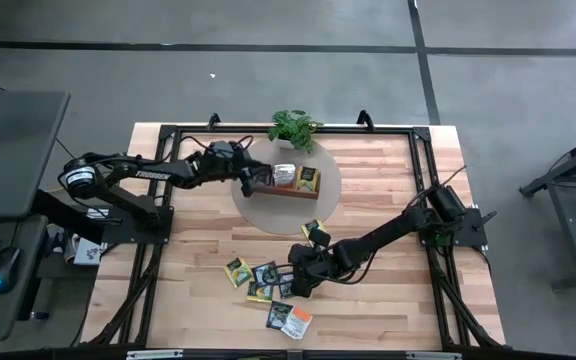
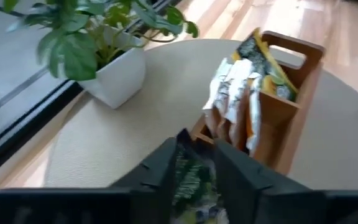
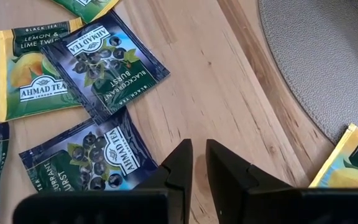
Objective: Pick & Place Tea
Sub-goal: Put the purple tea bag into the left section of the wooden organizer, then put the top purple tea bag into the left section of the wooden organizer
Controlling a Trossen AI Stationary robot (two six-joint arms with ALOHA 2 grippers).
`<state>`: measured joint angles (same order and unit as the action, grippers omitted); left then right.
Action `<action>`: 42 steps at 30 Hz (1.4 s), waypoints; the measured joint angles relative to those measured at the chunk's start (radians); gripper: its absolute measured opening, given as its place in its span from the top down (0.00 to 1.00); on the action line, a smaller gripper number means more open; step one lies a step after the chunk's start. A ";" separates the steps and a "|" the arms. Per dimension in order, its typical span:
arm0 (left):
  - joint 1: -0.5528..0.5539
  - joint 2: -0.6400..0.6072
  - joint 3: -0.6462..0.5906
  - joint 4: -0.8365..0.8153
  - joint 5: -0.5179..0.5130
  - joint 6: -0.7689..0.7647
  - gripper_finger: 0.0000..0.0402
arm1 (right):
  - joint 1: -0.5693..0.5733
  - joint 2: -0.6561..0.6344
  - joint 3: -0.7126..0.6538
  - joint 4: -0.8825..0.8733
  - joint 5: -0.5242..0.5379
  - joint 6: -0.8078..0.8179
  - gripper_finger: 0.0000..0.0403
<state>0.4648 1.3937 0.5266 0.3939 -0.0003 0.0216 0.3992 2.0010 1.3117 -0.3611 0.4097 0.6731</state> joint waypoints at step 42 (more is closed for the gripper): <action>-0.913 -0.200 -0.067 -0.333 -0.530 -0.566 0.84 | 0.023 0.000 0.000 0.279 -0.030 -0.252 1.00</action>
<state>-0.4481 1.1938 0.4599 0.0612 -0.5306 -0.5442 0.4217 2.0014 1.3117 -0.0817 0.3797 0.4214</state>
